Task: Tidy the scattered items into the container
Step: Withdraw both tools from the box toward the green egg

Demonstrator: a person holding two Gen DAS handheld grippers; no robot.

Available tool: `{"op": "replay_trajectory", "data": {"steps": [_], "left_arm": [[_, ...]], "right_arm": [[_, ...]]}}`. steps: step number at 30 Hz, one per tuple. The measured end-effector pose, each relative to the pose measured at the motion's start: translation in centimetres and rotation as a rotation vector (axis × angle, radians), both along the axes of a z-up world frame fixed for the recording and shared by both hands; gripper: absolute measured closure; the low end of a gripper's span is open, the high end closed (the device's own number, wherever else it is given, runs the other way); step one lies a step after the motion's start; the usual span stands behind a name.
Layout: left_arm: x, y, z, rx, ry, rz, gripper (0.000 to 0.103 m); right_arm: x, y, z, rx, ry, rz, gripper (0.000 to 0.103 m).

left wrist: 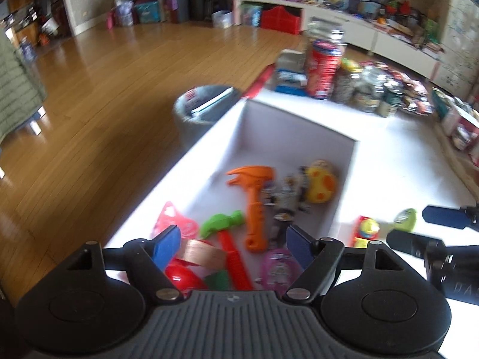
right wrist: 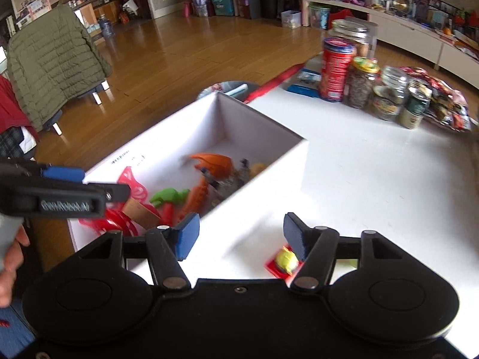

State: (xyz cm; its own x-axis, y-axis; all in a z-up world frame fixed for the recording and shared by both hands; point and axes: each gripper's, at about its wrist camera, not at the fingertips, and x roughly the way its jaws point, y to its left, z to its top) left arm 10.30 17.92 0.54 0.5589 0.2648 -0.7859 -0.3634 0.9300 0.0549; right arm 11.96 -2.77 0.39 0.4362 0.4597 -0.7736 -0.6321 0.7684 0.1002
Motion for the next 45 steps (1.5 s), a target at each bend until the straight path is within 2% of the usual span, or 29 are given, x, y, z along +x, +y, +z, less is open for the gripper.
{"op": "replay_trajectory", "data": {"steps": [5,8,15,17,19,22,25,30,33,36,41,45], "left_arm": [[0.3,-6.1,0.3,0.021,-0.009,-0.114,0.016],[0.6,-10.1,-0.7,0.034,0.006,-0.186,0.01],[2.2,-17.0,-5.5,0.083,0.086,-0.326,0.007],[3.0,-18.0,-6.8,0.091,0.114,-0.35,0.007],[3.8,-18.5,-7.9,0.103,0.134,-0.354,0.007],[5.0,-18.7,-9.2,0.1,0.159,-0.357,0.007],[6.3,-18.1,-10.1,0.07,0.167,-0.338,0.007],[7.5,-16.8,-11.2,0.045,0.153,-0.325,0.007],[8.2,-15.7,-11.8,-0.015,0.195,-0.281,0.007],[8.3,-15.3,-11.4,-0.039,0.191,-0.26,0.007],[7.4,-16.3,-9.7,-0.04,0.152,-0.322,0.007],[6.9,-16.9,-8.8,-0.07,0.135,-0.359,0.007]], "right_arm": [[-1.2,-7.0,-1.5,-0.039,-0.003,-0.09,0.033],[-1.7,-11.0,-3.1,-0.047,0.015,-0.168,0.021],[-2.1,-19.3,-6.8,-0.021,0.095,-0.35,0.021],[-1.7,-20.6,-7.0,-0.016,0.134,-0.38,0.021],[-2.1,-21.5,-6.6,-0.003,0.128,-0.381,0.021],[-2.8,-21.9,-6.1,-0.016,0.107,-0.376,0.02],[-2.9,-22.2,-6.1,0.012,0.113,-0.368,0.02],[-2.9,-21.2,-5.9,-0.019,0.045,-0.322,0.02],[-2.4,-20.3,-6.2,-0.034,0.023,-0.267,0.02],[-1.3,-19.4,-6.2,-0.052,-0.006,-0.215,0.02],[1.5,-17.2,-7.4,-0.098,-0.068,-0.118,0.02],[3.5,-15.4,-8.6,-0.084,-0.101,-0.027,0.02]]}}
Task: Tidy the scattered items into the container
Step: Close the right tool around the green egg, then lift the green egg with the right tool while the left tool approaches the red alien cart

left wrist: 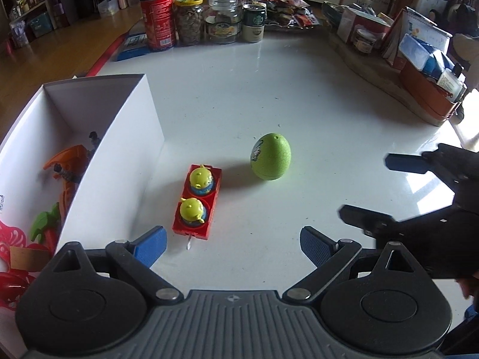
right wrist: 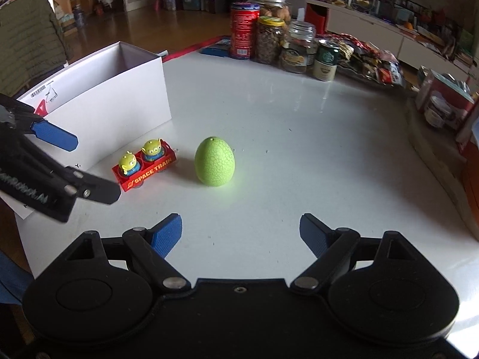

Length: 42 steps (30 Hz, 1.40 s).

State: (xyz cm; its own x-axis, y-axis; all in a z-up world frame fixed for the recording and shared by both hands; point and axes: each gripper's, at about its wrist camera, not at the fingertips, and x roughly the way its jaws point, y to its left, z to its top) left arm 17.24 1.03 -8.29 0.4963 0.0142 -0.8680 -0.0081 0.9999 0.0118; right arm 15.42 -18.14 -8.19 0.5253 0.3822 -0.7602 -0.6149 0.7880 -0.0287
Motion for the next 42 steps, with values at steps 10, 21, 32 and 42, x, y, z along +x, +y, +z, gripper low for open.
{"op": "replay_trajectory", "data": {"steps": [10,21,32,42], "left_arm": [[-0.8,1.2,1.9,-0.05,-0.042,0.015,0.006],[-1.1,1.5,1.9,-0.065,-0.029,0.015,0.006],[-1.2,1.7,2.0,-0.033,-0.037,0.005,0.006],[-0.3,0.6,1.0,0.028,-0.027,-0.002,0.006]], "right_arm": [[2.6,4.2,-2.4,0.046,-0.087,0.105,0.017],[4.4,7.5,-4.1,0.009,-0.011,0.052,0.017],[6.0,7.7,-4.9,0.015,0.151,-0.081,0.053],[3.5,1.2,-4.1,-0.018,0.266,-0.245,0.053]]}}
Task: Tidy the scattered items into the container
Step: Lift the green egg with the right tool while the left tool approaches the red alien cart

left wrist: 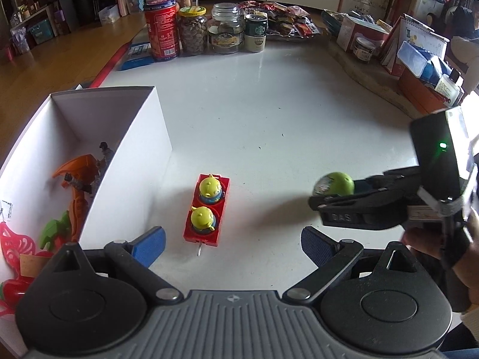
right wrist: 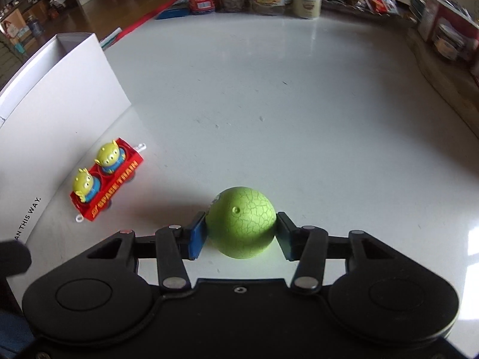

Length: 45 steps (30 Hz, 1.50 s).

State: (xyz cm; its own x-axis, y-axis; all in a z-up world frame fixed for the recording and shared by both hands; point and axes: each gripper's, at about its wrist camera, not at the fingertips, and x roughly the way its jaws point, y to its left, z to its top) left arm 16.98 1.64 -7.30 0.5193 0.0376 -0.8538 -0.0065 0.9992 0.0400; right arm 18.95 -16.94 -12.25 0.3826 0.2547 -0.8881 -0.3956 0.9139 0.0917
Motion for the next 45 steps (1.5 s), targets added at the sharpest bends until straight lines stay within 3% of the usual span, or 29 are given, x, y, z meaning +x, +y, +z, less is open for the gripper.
{"op": "replay_trajectory", "data": {"steps": [7,15,24,45], "left_arm": [[1.6,-1.6,-0.9,0.043,-0.004,0.018,0.006],[4.0,-1.1,-1.7,0.1,0.005,0.094,0.006],[7.1,0.4,-5.3,0.274,0.092,0.055,0.006],[7.9,-1.3,-9.7,0.19,0.179,0.03,0.006]], "right_arm": [[-4.3,-6.4,0.4,-0.054,0.063,-0.108,0.053],[-6.4,-10.6,0.6,-0.012,0.106,-0.198,0.053],[-6.3,-12.0,0.8,0.035,0.121,-0.2,0.053],[-6.4,-13.0,0.9,0.053,0.122,-0.204,0.053]]}}
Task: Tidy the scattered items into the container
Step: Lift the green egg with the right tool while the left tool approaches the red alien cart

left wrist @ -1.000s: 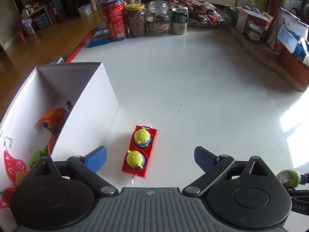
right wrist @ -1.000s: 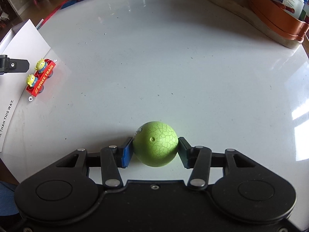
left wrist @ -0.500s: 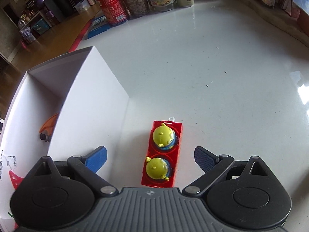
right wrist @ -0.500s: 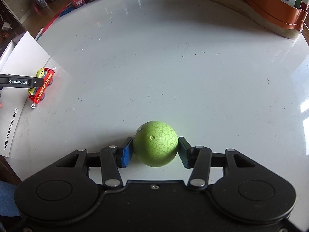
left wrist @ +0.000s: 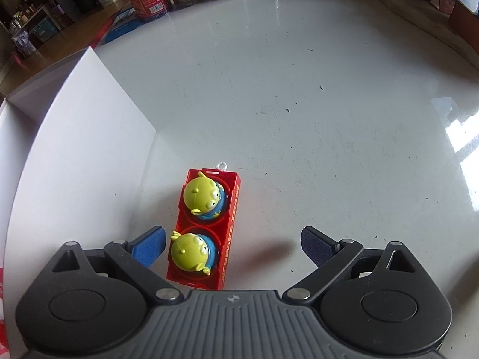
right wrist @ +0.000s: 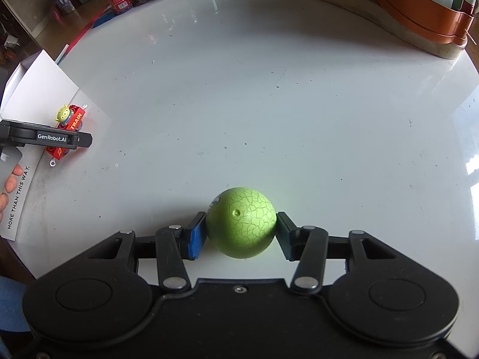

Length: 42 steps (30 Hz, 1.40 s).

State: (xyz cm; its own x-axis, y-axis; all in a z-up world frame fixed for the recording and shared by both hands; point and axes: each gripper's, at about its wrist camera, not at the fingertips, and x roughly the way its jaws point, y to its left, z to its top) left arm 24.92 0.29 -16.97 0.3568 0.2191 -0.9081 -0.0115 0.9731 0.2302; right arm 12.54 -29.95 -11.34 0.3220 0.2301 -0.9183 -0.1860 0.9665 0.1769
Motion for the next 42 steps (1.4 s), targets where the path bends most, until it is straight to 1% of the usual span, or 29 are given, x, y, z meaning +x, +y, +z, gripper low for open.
{"op": "replay_trajectory", "data": {"steps": [4,9,14,15,18,20,23,25,27,28,29,30,31,32,35,38,42], "left_arm": [[0.0,0.3,-0.4,-0.017,0.012,0.011,0.007],[-0.1,0.5,-0.3,-0.05,0.008,0.02,0.012],[-0.5,0.3,0.0,-0.108,0.011,0.031,0.026],[-0.6,0.0,0.1,-0.115,0.012,0.027,0.027],[-1.2,-1.0,0.2,-0.116,0.008,-0.003,0.033],[-1.6,-1.9,0.4,-0.108,-0.001,-0.024,0.042],[-2.2,-3.2,0.4,-0.121,0.007,-0.058,0.045],[-2.6,-3.8,0.5,-0.135,0.01,-0.078,0.049],[-2.7,-4.2,0.6,-0.154,0.021,-0.077,0.049],[-2.6,-4.2,0.8,-0.162,0.02,-0.064,0.045],[-2.4,-4.0,1.0,-0.175,0.012,-0.044,0.035],[-2.2,-3.8,1.4,-0.188,0.0,-0.027,0.028],[-1.8,-3.5,2.0,-0.194,-0.017,0.002,0.016],[-1.5,-3.1,2.4,-0.195,-0.029,0.029,0.012],[-0.5,-1.8,3.1,-0.224,-0.035,0.092,0.012],[-0.1,-1.4,2.8,-0.218,-0.024,0.142,0.012],[0.5,-1.8,2.2,-0.203,-0.016,0.139,0.015]], "right_arm": [[-0.1,0.0,0.1,0.001,0.0,0.003,0.053],[0.0,0.1,0.2,0.003,-0.001,0.006,0.053],[-0.1,0.4,0.1,-0.001,0.002,0.009,0.053],[-0.1,0.4,0.1,-0.002,0.003,0.01,0.053],[0.0,0.5,0.1,-0.008,0.004,0.012,0.053],[-0.1,0.5,0.1,-0.01,0.005,0.012,0.053],[-0.1,0.6,0.0,-0.01,0.006,0.013,0.053],[-0.1,0.6,0.0,-0.01,0.008,0.012,0.053],[-0.1,0.6,0.0,-0.011,0.009,0.012,0.053],[-0.1,0.5,0.0,-0.009,0.009,0.011,0.053],[-0.1,0.5,0.0,-0.008,0.008,0.009,0.053],[-0.1,0.5,0.0,-0.006,0.008,0.007,0.053],[-0.1,0.4,0.1,-0.005,0.008,0.004,0.053],[-0.1,0.4,0.1,-0.004,0.008,0.002,0.053],[-0.2,0.3,-0.1,-0.005,0.012,0.004,0.053],[-0.2,0.2,-0.1,0.001,0.013,0.005,0.053],[-0.4,0.0,0.0,0.006,0.011,0.003,0.053]]}}
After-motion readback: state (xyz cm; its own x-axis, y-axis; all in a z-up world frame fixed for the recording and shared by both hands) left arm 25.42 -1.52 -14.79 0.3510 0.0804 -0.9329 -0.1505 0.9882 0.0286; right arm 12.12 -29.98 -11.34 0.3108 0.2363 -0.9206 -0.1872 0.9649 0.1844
